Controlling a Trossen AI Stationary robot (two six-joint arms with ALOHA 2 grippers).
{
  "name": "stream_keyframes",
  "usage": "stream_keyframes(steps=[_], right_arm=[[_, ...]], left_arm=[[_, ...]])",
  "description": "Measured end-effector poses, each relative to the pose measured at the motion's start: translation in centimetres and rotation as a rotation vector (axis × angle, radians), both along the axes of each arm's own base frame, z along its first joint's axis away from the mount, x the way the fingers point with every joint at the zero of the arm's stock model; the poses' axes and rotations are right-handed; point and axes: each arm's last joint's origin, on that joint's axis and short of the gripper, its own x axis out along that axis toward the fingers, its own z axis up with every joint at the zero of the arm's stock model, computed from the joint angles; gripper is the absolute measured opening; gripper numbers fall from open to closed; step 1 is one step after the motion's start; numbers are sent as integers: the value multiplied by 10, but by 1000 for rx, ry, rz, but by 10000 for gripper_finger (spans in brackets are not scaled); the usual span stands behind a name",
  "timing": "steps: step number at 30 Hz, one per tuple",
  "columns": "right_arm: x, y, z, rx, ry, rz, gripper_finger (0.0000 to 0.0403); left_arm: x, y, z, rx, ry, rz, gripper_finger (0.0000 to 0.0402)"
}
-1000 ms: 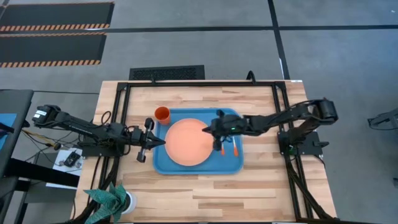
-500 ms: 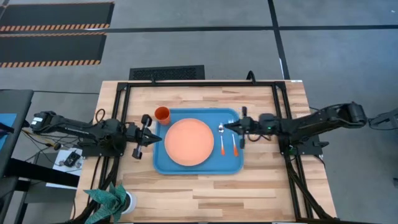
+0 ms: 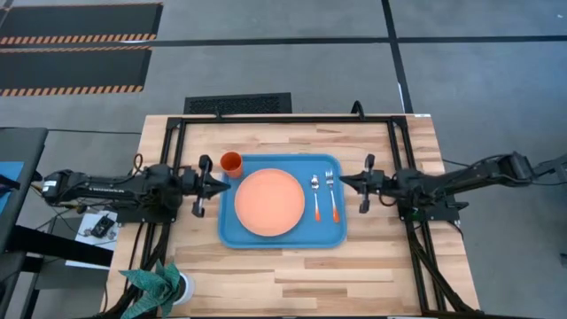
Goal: Pick and place plate/cup/fork/spoon on tray
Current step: Return to Home Position
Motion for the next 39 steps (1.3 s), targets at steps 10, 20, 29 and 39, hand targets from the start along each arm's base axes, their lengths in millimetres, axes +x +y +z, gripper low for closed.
stream_keyframes(steps=[10,20,29,39], right_arm=[[-19,-4,-2,-31,-38,-36,3],[-34,-8,-3,-26,-17,-83,3],[-51,-12,-6,3,-28,-91,3],[-50,-17,-9,23,2,-155,3]], left_arm=[[-7,16,-13,-21,-74,63,0],[-11,26,-19,-8,-10,109,0],[-22,33,-24,-50,37,204,0],[-39,27,-29,-100,43,347,0]])
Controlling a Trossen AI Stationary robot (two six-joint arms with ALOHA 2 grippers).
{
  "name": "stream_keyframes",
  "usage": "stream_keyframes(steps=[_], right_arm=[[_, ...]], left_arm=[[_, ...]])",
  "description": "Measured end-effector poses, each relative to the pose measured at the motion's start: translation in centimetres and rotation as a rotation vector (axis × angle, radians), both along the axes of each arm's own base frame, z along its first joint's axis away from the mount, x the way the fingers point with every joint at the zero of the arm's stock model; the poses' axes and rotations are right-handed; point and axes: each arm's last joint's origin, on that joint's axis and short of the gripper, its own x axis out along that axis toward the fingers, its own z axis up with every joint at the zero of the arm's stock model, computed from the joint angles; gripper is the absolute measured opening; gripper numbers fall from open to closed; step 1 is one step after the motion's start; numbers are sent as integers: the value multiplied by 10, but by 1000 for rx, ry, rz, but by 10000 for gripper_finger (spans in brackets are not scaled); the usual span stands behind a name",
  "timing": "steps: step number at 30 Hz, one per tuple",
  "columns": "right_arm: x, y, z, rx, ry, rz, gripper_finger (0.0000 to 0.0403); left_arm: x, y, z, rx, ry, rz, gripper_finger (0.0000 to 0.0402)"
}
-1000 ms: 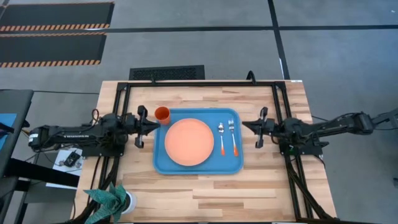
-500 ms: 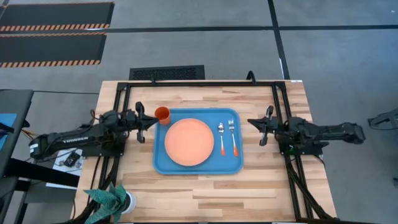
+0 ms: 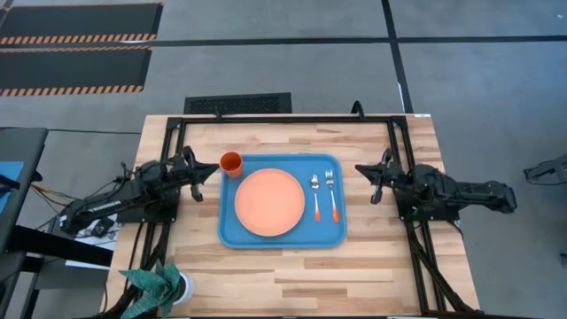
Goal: Pick and place plate/cup/fork/spoon on tray
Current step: Return to Home Position
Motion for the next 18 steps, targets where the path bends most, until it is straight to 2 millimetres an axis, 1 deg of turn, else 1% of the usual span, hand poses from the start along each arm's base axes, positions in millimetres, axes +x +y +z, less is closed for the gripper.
stream_keyframes(steps=[8,18], right_arm=[[-1,-4,0,7,-7,-52,16],[-3,-11,0,4,-6,-136,25]], left_arm=[[3,-8,-1,15,18,-26,0],[3,-9,-1,8,16,-34,0]])
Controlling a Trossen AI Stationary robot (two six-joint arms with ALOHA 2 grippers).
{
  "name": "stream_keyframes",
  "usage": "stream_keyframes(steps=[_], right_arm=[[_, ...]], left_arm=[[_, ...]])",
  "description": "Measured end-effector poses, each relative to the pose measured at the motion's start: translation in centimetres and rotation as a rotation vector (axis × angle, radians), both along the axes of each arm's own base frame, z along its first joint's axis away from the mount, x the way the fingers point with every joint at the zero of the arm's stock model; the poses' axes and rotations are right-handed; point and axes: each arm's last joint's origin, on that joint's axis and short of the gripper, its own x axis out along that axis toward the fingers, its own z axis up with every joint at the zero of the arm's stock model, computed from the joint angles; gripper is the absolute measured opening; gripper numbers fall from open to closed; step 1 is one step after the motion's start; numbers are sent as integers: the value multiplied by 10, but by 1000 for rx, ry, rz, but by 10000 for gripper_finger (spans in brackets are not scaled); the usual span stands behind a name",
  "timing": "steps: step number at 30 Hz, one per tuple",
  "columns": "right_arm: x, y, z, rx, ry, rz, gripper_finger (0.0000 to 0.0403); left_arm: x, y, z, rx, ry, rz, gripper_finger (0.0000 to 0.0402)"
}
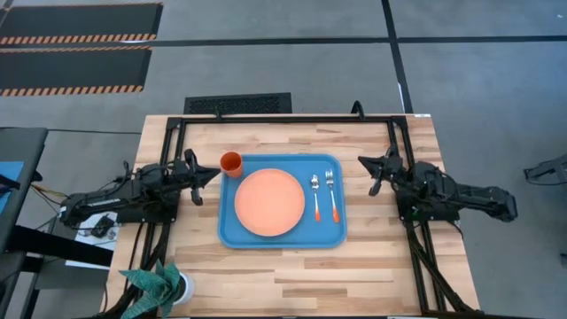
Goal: Pick and place plate/cup/fork/spoon on tray
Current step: Return to Home Position
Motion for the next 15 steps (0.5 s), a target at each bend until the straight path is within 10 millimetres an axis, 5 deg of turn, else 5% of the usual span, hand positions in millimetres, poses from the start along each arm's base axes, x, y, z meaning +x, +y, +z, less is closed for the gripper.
stream_keyframes(steps=[15], right_arm=[[-1,-2,0,1,1,-23,27]], left_arm=[[0,0,0,14,6,-3,0]])
